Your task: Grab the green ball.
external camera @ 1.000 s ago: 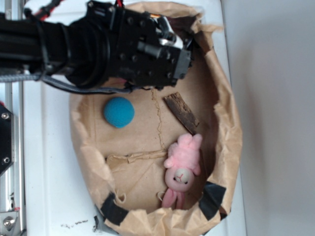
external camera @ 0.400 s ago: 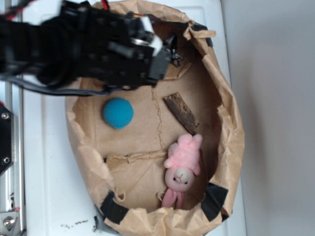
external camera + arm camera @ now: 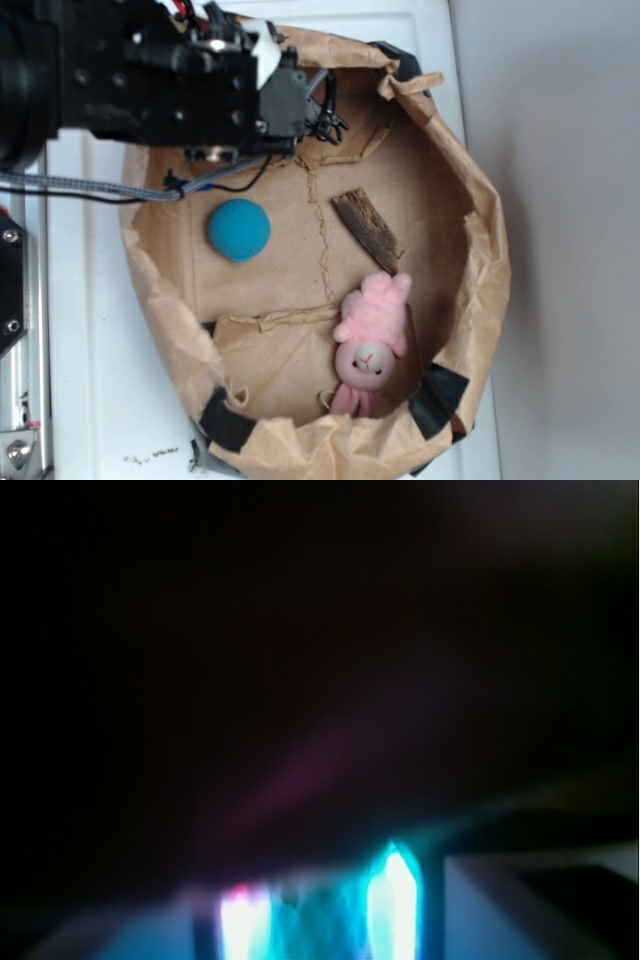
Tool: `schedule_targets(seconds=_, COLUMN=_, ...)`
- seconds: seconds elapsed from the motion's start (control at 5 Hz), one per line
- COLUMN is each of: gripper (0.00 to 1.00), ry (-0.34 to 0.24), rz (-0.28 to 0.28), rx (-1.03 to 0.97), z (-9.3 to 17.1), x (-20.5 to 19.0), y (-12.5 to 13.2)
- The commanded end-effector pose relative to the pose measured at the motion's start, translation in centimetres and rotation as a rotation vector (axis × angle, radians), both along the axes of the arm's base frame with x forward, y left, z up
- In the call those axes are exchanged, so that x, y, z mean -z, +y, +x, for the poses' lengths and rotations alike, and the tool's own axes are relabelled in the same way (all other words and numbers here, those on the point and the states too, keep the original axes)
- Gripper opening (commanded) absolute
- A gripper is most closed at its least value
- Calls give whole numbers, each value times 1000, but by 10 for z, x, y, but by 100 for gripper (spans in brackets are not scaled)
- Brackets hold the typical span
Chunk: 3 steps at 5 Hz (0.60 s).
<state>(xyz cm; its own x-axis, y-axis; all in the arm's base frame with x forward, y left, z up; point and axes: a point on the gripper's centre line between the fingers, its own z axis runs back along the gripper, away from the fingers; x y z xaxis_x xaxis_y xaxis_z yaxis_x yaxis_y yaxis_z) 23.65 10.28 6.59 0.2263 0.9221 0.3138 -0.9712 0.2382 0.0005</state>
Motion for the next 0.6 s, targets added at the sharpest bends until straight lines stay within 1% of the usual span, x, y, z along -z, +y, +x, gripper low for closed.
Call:
schedule_targets(seconds=0.0, gripper=0, ry=6, rz=-137, rx=230, z=-4, x=-63, y=-6)
schedule_targets(seconds=0.2, gripper=0, ry=-31, rz=-175, rx=368, z=-19, x=-70, y=-13)
schedule_targets(seconds=0.4, gripper=0, ry=-77, rz=-165, rx=520, z=-26, x=-70, y=-17)
